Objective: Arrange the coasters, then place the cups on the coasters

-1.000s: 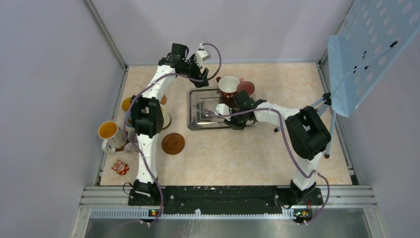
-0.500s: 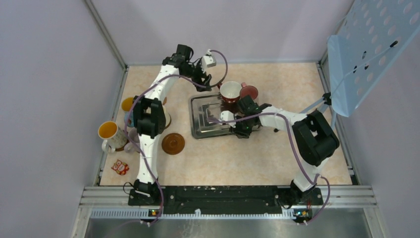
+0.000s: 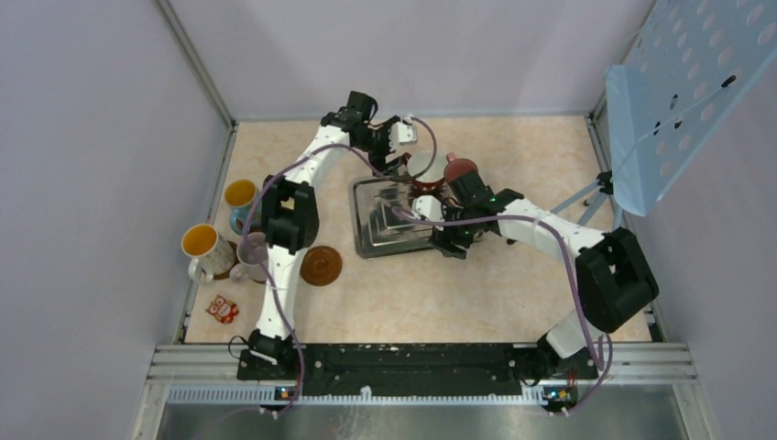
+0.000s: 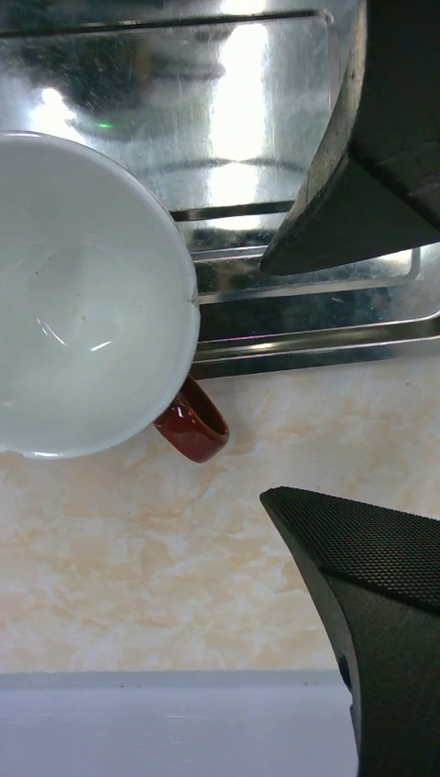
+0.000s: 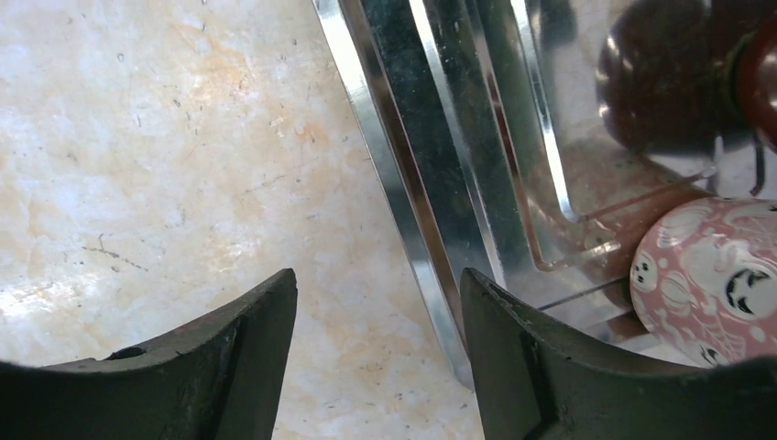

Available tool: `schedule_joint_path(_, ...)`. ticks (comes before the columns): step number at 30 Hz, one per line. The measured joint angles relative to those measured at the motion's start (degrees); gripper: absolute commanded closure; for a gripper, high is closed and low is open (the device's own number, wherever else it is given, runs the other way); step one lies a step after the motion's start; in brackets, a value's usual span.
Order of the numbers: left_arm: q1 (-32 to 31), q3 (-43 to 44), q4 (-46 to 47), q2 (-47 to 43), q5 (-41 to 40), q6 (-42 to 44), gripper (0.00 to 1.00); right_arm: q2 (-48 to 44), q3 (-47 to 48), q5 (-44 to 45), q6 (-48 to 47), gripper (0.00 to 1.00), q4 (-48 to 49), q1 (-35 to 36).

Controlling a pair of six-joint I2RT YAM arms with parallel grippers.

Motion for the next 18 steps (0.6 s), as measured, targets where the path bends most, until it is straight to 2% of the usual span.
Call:
schedule_joint_path(11, -3.78, 1.31, 1.77, 4.0, -5.38, 10.38, 0.16, -7.76, -1.73, -1.88, 2.47, 0.34, -2.54, 0.0)
schedule_joint_path(18, -3.85, 1.07, 2.34, 3.89, -5.53, 12.44, 0.38, -10.73, -4.52, -2.08, 3.43, 0.34, -3.87, 0.0)
